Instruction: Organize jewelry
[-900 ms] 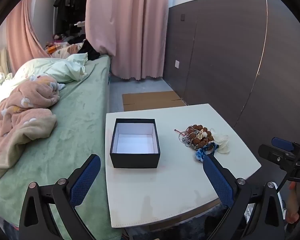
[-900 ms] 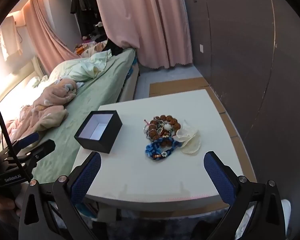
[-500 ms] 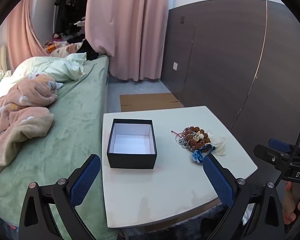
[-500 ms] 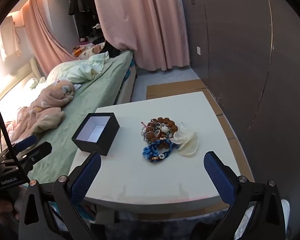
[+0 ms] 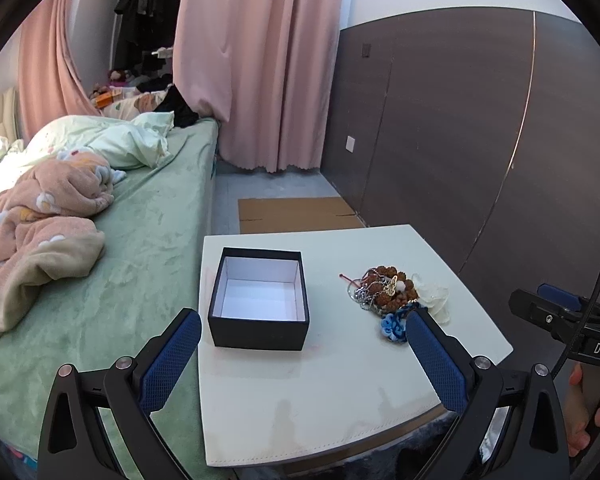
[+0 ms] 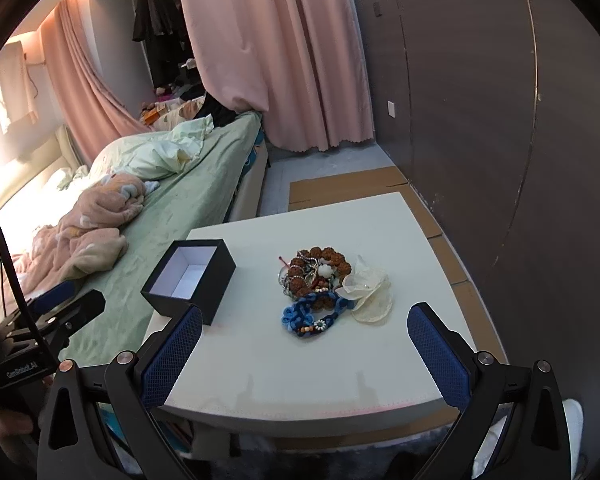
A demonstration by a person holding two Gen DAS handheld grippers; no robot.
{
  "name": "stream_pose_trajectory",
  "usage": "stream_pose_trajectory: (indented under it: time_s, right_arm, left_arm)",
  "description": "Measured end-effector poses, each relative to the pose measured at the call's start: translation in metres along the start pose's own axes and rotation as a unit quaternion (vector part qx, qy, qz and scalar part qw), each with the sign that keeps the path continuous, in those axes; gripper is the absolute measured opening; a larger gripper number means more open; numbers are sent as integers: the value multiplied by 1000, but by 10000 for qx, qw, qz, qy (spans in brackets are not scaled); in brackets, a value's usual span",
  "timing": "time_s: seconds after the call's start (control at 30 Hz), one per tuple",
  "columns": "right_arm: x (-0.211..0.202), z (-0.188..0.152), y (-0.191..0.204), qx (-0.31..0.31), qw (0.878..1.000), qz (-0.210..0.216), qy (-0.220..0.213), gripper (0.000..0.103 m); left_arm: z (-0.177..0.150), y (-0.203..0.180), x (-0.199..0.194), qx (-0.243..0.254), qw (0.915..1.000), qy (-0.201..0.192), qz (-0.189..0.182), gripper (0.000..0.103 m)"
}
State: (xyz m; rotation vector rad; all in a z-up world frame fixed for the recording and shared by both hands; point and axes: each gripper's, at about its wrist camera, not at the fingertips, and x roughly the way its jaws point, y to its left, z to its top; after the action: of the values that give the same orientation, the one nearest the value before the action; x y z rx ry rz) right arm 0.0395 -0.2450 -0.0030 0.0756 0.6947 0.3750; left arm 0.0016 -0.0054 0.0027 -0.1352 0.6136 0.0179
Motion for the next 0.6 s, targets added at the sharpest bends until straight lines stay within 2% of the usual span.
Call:
stream_pose_trajectory:
  time_s: [0.6]
  right_arm:
    - [-2,0,-1,96,9999,-36,8,103]
  left_arm:
    - [0,1,3,-78,10000,-26,-31,102]
